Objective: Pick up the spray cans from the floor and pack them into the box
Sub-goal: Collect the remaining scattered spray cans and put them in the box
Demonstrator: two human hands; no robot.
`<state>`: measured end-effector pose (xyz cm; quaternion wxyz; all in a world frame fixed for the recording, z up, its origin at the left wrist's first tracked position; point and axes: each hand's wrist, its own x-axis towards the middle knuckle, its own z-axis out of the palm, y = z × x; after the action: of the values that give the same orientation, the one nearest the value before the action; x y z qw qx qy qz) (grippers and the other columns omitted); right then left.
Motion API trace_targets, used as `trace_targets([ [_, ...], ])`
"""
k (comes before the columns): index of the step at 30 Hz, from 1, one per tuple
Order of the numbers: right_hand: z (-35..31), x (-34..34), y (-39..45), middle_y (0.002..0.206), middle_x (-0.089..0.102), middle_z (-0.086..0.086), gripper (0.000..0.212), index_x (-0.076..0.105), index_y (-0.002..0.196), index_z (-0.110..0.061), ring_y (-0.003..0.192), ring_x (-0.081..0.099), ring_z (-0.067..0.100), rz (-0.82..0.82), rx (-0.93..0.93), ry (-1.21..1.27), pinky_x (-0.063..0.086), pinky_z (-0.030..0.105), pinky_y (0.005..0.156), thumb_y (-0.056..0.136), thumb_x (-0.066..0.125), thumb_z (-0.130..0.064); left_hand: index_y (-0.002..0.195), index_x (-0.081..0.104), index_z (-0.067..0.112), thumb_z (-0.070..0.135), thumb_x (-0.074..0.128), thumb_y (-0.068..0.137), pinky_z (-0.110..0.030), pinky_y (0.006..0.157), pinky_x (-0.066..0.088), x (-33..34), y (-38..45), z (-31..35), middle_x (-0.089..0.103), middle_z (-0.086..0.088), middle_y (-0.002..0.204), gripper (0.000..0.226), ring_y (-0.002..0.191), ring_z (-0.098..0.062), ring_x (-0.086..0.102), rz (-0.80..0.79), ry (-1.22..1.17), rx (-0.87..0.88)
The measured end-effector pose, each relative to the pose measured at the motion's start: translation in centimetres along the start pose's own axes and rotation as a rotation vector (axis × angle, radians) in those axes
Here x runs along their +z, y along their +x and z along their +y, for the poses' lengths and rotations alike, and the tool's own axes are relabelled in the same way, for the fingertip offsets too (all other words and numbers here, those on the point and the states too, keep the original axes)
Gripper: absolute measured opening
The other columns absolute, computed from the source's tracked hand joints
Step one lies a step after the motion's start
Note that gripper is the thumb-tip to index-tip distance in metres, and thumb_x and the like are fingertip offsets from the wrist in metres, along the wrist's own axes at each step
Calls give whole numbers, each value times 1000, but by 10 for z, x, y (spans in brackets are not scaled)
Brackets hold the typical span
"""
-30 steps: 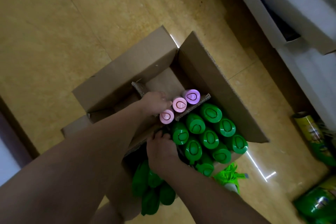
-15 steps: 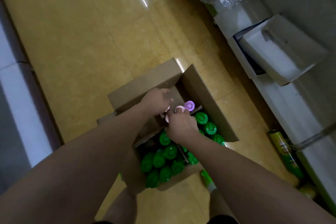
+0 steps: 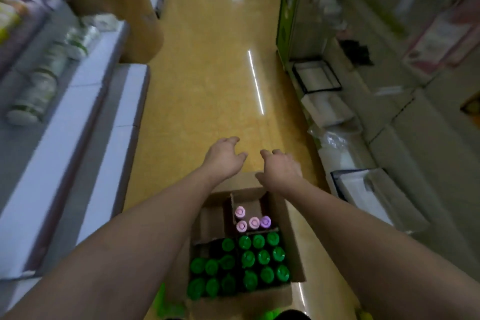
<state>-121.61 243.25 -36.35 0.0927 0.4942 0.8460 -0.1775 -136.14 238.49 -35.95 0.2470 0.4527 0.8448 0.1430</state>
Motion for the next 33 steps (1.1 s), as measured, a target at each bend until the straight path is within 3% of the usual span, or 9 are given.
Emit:
trace_targets([
  [9, -86, -134, -69, 128, 55, 7, 58, 46, 139, -25, 121, 49, 33, 226, -228, -83, 48, 46, 91, 89, 64, -48, 151, 37, 20, 48, 54, 95, -45, 111, 38, -155, -98, 18, 40, -7, 153, 64, 138, -31, 39, 268, 34, 31],
  [18, -179, -171, -172, 132, 54, 8, 62, 42, 143, -22, 123, 48, 35, 378, -469, -92, 48, 46, 95, 90, 62, -46, 147, 42, 21, 48, 56, 91, -45, 110, 40, -237, -218, -32, 42, -6, 151, 64, 138, -28, 39, 524, 46, 46],
  [25, -256, -157, -227, 133, 51, 8, 57, 42, 141, -22, 124, 45, 34, 334, -720, -117, 46, 44, 92, 91, 60, -43, 143, 47, 23, 49, 55, 90, -46, 109, 41, -254, -320, -98, 47, -4, 148, 60, 134, -28, 44, 650, 88, -130],
  [30, -306, -134, -267, 136, 51, 9, 52, 43, 139, -22, 126, 45, 35, 301, -959, -164, 45, 49, 99, 91, 56, -33, 140, 51, 31, 60, 53, 78, -42, 104, 45, -259, -395, -143, 53, 0, 143, 68, 128, -26, 51, 756, 109, -378],
  [33, -324, -118, -295, 141, 48, 9, 56, 39, 144, -21, 128, 42, 33, 256, -1097, -192, 42, 48, 101, 92, 55, -34, 140, 51, 26, 50, 61, 78, -40, 105, 45, -253, -439, -157, 56, -7, 139, 67, 126, -30, 52, 789, 90, -525],
])
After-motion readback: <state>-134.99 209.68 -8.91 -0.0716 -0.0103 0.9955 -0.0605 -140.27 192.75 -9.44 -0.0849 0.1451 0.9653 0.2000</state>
